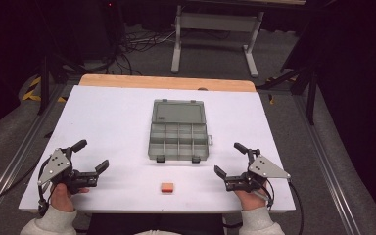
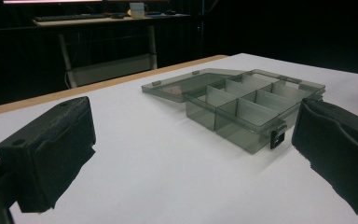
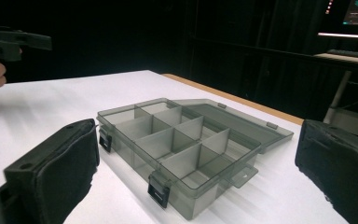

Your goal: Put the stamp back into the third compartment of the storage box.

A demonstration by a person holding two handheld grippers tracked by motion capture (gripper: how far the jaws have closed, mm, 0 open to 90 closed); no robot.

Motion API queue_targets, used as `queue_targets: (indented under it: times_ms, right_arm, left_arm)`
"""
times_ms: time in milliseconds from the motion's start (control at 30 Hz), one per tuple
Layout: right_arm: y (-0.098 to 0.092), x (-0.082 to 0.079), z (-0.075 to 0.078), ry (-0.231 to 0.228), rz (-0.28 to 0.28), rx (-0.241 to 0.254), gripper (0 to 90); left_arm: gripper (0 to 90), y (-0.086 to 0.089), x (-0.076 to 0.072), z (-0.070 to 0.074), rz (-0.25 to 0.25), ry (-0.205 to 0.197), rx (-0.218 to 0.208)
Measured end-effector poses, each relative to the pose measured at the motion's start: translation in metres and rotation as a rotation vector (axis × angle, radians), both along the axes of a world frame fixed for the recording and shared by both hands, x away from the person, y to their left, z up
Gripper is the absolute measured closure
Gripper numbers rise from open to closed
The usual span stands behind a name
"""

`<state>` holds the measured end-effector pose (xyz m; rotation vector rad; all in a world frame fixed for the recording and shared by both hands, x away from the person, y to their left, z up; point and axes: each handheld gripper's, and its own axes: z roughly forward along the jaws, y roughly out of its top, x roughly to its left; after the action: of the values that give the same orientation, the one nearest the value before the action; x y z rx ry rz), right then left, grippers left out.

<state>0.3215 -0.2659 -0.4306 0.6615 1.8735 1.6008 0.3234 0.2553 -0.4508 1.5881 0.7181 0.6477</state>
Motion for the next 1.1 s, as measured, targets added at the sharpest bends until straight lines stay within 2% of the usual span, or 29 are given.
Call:
queue_targets:
  times_ms: [233,433,800,1000,1100]
  right_arm:
    - [0.001,0.0,-0.001,0.016,-0.001,-0.007,1.1]
    - [0.001,0.0,-0.001,0.008,-0.003,-0.01,1.1]
    - [0.003,0.002,-0.002,0.028,0.011,-0.019,2.3]
    - [0.007,0.004,0.002,0.075,0.02,-0.003,4.7]
    - [0.011,0.006,0.006,0.088,0.031,-0.015,5.7]
  left_arm:
    - [0.4,-0.001,-0.001,0.0,-0.006,-0.011,-0.002]
    - [0.4,-0.002,-0.002,0.001,-0.011,-0.016,0.005]
    - [0.4,-0.001,-0.003,0.002,-0.012,-0.013,-0.004]
    - [0.4,-0.001,-0.003,0.003,-0.006,-0.015,-0.004]
    - [0.4,-0.001,-0.004,0.003,-0.006,-0.016,0.001]
